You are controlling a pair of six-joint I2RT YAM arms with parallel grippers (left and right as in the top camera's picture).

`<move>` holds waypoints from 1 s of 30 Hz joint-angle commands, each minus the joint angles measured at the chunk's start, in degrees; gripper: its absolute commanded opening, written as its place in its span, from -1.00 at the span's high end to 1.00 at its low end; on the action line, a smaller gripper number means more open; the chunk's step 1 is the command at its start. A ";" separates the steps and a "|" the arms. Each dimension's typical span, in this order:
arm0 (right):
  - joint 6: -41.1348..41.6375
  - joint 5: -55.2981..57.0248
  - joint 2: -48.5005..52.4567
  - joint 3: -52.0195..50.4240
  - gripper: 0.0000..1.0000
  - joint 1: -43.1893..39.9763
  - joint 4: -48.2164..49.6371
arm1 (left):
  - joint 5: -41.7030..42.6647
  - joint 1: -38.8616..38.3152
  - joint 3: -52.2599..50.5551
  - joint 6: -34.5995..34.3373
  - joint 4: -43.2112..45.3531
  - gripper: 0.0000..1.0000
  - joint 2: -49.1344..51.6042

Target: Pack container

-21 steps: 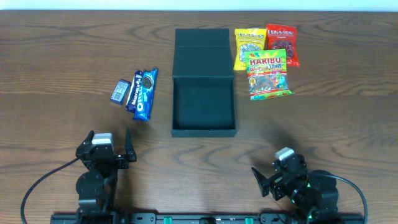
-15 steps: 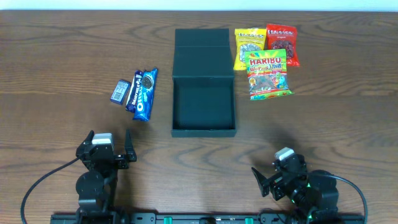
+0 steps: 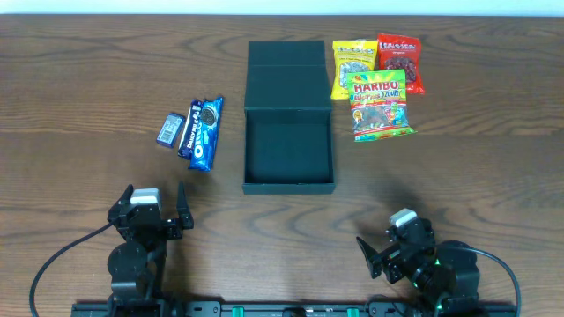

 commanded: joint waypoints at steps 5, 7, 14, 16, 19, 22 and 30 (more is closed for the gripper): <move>-0.59 -0.39 -0.52 -0.42 -0.99 0.52 0.04 | -1.22 0.17 -1.64 -0.44 -0.55 -0.90 -0.39; -0.57 -0.39 -0.52 -0.42 -0.99 0.52 0.04 | -1.22 0.17 -1.64 -0.44 -0.55 -0.90 -0.39; -0.59 -0.39 -0.52 -0.42 -0.98 0.52 0.04 | -1.22 0.17 -1.64 -0.44 -0.55 -0.90 -0.39; -0.59 -0.39 -0.52 -0.42 -0.99 0.52 0.07 | -1.22 0.17 -1.64 -0.44 -0.55 -0.91 -0.39; 0.15 -0.46 -0.52 -0.42 -0.99 0.52 0.15 | -1.22 0.17 -1.64 -0.44 -0.55 -0.91 -0.39; 2.95 -0.46 -0.52 -0.42 -0.99 0.52 0.28 | -1.22 0.17 -1.64 -0.44 -0.55 -0.91 -0.39; 28.04 -0.44 -0.52 -0.42 -0.99 0.52 4.55 | -1.22 0.17 -1.64 -0.44 -0.55 -0.90 -0.39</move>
